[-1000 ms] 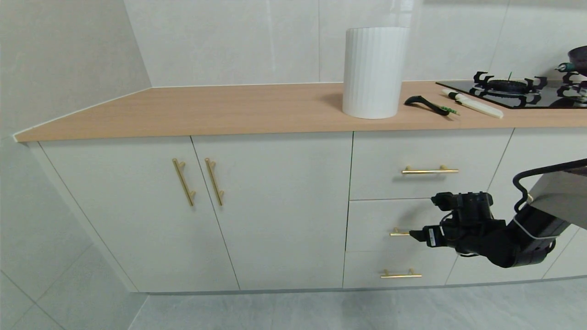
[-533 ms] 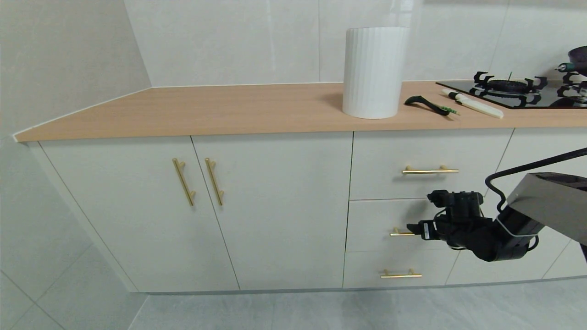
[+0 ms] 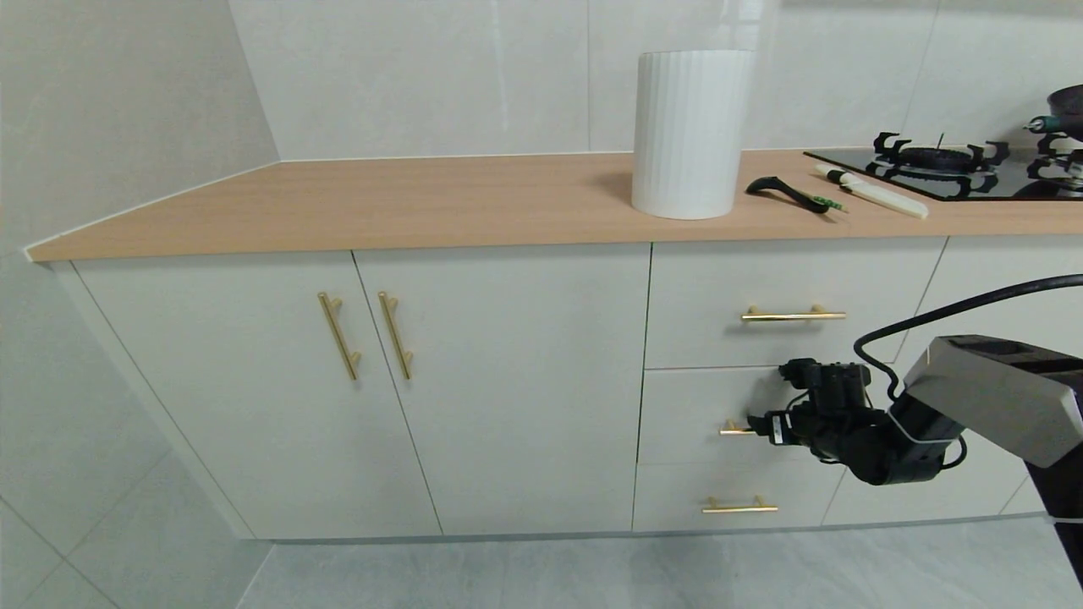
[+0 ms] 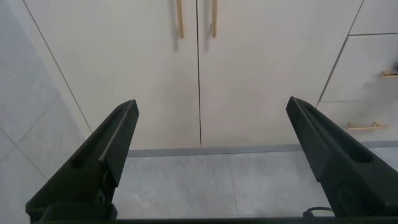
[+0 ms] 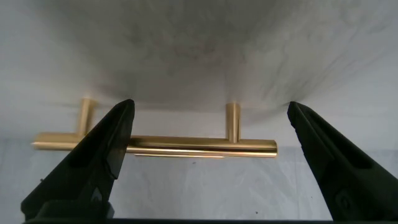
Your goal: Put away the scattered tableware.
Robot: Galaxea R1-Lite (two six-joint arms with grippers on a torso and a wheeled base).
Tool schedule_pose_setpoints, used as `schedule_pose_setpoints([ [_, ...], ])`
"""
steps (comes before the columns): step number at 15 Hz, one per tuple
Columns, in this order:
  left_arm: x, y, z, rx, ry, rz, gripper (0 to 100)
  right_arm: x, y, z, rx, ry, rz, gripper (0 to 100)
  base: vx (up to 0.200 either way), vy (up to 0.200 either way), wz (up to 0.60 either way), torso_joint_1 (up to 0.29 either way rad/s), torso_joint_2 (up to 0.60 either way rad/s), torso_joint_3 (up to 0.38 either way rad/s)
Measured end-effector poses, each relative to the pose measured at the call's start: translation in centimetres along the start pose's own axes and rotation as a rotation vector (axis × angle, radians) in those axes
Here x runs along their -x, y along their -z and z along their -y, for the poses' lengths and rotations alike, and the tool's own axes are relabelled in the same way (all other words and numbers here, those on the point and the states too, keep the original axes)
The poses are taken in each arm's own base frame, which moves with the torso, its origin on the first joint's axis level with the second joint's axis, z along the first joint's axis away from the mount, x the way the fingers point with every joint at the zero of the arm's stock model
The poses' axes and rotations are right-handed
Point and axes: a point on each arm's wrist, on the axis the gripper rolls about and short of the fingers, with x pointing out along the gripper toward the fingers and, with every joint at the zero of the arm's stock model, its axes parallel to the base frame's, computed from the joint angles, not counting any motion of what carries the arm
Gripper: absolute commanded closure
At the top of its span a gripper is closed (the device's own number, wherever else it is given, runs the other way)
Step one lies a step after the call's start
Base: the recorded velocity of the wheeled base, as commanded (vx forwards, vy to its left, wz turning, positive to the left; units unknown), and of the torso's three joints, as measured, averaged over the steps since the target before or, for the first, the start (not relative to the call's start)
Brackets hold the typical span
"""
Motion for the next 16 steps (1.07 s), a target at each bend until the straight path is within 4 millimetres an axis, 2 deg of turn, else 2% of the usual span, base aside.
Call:
schedule_pose_setpoints([
  [4, 0.0, 0.0, 0.0, 0.0, 0.0, 0.0, 0, -0.4, 0.7, 0.0, 0.019, 0.001, -0.01, 0, 0.0, 0.0, 0.0, 0.0, 0.0, 0.0],
  [11, 0.0, 0.0, 0.0, 0.0, 0.0, 0.0, 0, 0.1, 1.7, 0.0, 0.025, -0.001, -0.049, 0, 0.0, 0.0, 0.0, 0.0, 0.0, 0.0],
  [14, 0.0, 0.0, 0.0, 0.0, 0.0, 0.0, 0, 1.1, 1.9, 0.0, 0.028, -0.001, -0.073, 0, 0.0, 0.0, 0.0, 0.0, 0.0, 0.0],
  [16, 0.0, 0.0, 0.0, 0.0, 0.0, 0.0, 0, 3.0, 1.3, 0.1, 0.038, -0.01, -0.098, 0, 0.0, 0.0, 0.0, 0.0, 0.0, 0.0],
])
